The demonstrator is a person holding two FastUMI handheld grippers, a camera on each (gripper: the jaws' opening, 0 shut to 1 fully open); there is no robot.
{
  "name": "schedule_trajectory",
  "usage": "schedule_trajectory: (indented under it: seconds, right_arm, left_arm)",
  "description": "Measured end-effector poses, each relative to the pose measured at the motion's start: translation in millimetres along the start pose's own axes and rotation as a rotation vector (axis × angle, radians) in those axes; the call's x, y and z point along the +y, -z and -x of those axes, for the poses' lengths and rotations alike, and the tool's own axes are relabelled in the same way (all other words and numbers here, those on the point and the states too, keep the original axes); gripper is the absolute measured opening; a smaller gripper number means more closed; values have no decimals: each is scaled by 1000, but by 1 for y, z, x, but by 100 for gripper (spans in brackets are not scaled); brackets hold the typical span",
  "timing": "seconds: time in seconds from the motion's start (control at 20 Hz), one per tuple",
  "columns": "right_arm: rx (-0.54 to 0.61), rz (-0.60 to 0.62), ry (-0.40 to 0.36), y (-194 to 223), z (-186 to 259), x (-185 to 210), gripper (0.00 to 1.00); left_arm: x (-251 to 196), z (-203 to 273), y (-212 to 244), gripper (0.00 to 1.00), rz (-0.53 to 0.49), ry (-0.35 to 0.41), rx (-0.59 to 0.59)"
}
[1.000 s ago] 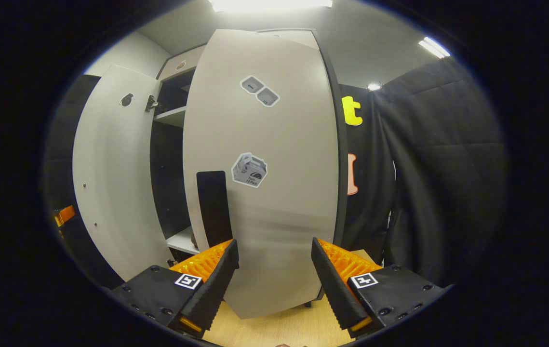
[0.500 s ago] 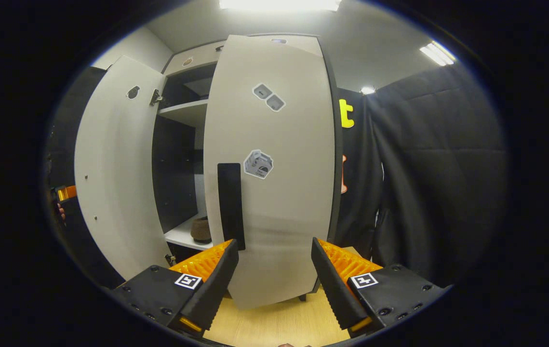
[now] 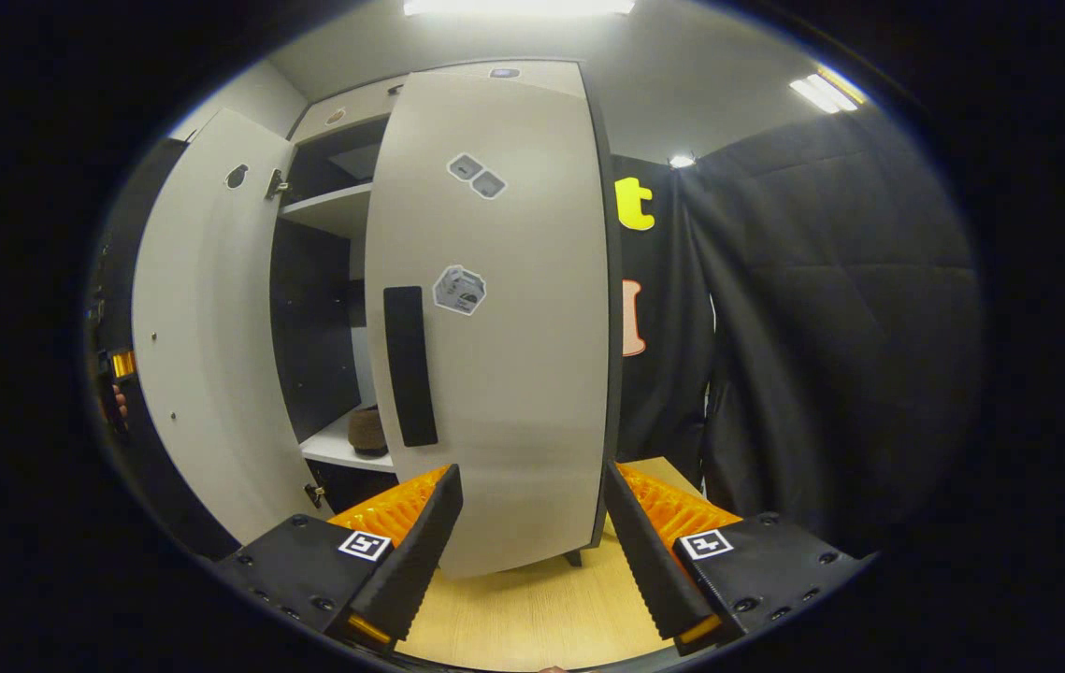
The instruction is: Grab one shoe with the right hand and put it into the shoe cabinet, grab the other shoe with the left hand and put it into the shoe cabinet; then close the right door with the right hand and the left door with the left hand.
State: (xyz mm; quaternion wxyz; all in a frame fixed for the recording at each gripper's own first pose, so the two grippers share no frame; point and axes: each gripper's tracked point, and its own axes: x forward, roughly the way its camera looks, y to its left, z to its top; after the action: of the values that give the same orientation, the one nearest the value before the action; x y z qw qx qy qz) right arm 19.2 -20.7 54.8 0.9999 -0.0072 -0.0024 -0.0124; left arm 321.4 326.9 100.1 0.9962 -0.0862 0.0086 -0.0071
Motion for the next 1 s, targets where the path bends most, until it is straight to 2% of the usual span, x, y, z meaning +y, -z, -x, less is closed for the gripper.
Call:
schedule_trajectory:
  seconds: [0.25, 0.3, 0.45, 0.6, 0.75, 0.8, 0.85, 0.9, 0.95, 1.0]
  right_arm:
    - [14, -78, -39, 3, -13, -23, 96]
    - [15, -84, -40, 2, -15, -29, 95]
    - [9, -97, -37, 2, -25, -49, 97]
    - [29, -113, -50, 7, -33, -64, 98]
    - [35, -99, -54, 9, -36, -82, 98]
    - [32, -92, -50, 9, -35, -89, 98]
    - [28, -92, -44, 8, -35, -97, 98]
    - [24, -99, -37, 7, -36, -102, 98]
    - [22, -109, -32, 7, -37, -108, 98]
    - [24, -120, -31, 7, -39, -111, 98]
  left_arm:
    - [-54, -3, 2, 86, -58, -3, 25]
    - [-67, -4, 3, 91, -75, -6, 36]
    - [-107, -9, 8, 91, -93, -26, 38]
    - [-150, -27, 33, 92, 3, 7, 81]
    - [-172, -34, 45, 92, 96, 0, 87]
    - [-173, -31, 46, 92, 101, -13, 86]
    - [-173, -27, 46, 85, 99, -30, 79]
    - [-174, -21, 46, 92, 94, -41, 68]
    - [-175, -17, 44, 85, 91, -54, 58]
    - [-175, -12, 43, 92, 91, -63, 51]
